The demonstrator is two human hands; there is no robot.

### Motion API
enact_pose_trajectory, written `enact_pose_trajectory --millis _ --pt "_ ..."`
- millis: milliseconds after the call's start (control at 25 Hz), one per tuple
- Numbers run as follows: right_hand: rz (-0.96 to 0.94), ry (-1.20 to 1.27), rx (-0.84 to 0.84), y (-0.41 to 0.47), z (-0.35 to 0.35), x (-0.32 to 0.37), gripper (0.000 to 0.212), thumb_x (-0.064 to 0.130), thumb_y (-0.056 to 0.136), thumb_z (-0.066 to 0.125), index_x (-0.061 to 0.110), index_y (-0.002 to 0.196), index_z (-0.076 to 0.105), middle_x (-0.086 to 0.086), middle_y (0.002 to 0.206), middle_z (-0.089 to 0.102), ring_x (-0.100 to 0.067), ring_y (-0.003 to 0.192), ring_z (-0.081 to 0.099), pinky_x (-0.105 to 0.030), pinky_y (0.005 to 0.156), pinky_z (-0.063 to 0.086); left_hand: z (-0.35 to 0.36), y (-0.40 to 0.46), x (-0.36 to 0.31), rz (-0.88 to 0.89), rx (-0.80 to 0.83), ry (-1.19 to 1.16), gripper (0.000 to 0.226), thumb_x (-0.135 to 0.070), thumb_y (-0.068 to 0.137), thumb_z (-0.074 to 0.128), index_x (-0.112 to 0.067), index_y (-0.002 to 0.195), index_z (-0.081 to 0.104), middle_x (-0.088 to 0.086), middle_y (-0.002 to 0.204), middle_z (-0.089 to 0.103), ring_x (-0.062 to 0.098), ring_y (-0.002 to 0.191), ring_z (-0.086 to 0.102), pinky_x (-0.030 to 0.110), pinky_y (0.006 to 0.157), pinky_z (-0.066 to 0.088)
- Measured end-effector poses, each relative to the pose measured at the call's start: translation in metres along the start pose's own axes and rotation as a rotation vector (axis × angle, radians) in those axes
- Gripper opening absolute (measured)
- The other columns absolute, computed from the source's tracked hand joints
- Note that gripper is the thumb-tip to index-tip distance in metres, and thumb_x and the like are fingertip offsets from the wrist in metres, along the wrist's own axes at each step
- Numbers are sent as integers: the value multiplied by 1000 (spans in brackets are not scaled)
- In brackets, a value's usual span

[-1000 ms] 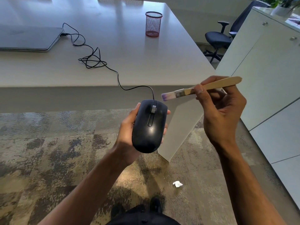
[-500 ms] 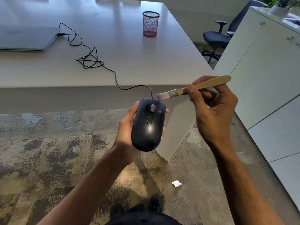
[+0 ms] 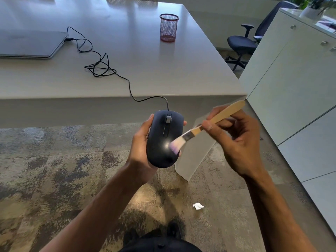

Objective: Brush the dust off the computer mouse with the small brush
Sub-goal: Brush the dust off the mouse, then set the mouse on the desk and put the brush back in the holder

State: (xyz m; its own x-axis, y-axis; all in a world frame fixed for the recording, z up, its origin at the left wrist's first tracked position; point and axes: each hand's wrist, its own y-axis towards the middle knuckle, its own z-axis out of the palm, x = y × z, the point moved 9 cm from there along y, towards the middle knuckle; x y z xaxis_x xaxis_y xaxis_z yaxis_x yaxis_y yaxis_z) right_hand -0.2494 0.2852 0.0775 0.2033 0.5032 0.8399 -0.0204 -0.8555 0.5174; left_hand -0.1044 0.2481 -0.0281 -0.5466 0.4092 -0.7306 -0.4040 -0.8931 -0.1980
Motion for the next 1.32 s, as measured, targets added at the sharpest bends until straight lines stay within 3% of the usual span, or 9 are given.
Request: enact_pose_trajectory --millis 200,360,480,600,880,1080,1200,1320 --pt "61 -123 -244 23 -26 -18 8 12 92 64 10 100 63 20 81 72 -5 82 72 -20 76 57 6 1 9 -74 87 -20 70 -51 97 37 6 135 50 15 96 67 21 69 64 29 57 53" --pt "34 -142 -392 31 -33 -16 8 18 93 63 16 101 62 29 81 70 -3 86 73 -15 74 56 9 5 6 -66 96 -34 76 -52 93 39 8 139 45 9 82 69 18 66 63 27 56 52" --pt "19 -126 -397 34 -35 -17 9 21 91 64 19 100 62 30 83 70 -3 86 73 -16 76 56 6 14 -1 -21 60 -1 77 -50 87 46 10 136 47 11 83 70 20 65 63 27 56 52" --pt "30 -137 -408 39 -43 -24 14 23 91 65 15 102 63 26 84 72 -6 86 73 -18 78 57 2 30 -9 29 0 -20 76 -47 82 53 8 135 50 21 99 68 25 68 65 30 58 54" --pt "61 -101 -443 64 -74 -39 20 30 85 68 18 101 68 21 85 74 -6 83 74 -17 74 58 0 81 -35 133 -111 169 57 -45 94 44 -2 127 61 20 96 68 29 74 69 34 69 55" --pt "50 -76 -373 90 -87 -52 13 18 89 69 12 100 72 15 86 75 -8 83 73 -17 76 56 11 127 -61 213 -157 284 55 -45 96 42 -6 131 57 27 106 69 34 87 69 40 81 55" --pt "26 -65 -323 109 -90 -59 13 19 88 70 10 99 72 5 89 76 -10 83 74 -22 80 57 20 152 -78 250 -176 314 50 -41 101 35 -8 132 55 26 101 71 31 79 71 39 77 57" --pt "1 -61 -311 131 -92 -68 12 18 88 70 11 97 72 8 86 76 -10 83 74 -20 79 57 16 182 -95 243 -202 304 48 -40 101 35 -12 136 52 25 108 71 30 82 72 42 79 58"
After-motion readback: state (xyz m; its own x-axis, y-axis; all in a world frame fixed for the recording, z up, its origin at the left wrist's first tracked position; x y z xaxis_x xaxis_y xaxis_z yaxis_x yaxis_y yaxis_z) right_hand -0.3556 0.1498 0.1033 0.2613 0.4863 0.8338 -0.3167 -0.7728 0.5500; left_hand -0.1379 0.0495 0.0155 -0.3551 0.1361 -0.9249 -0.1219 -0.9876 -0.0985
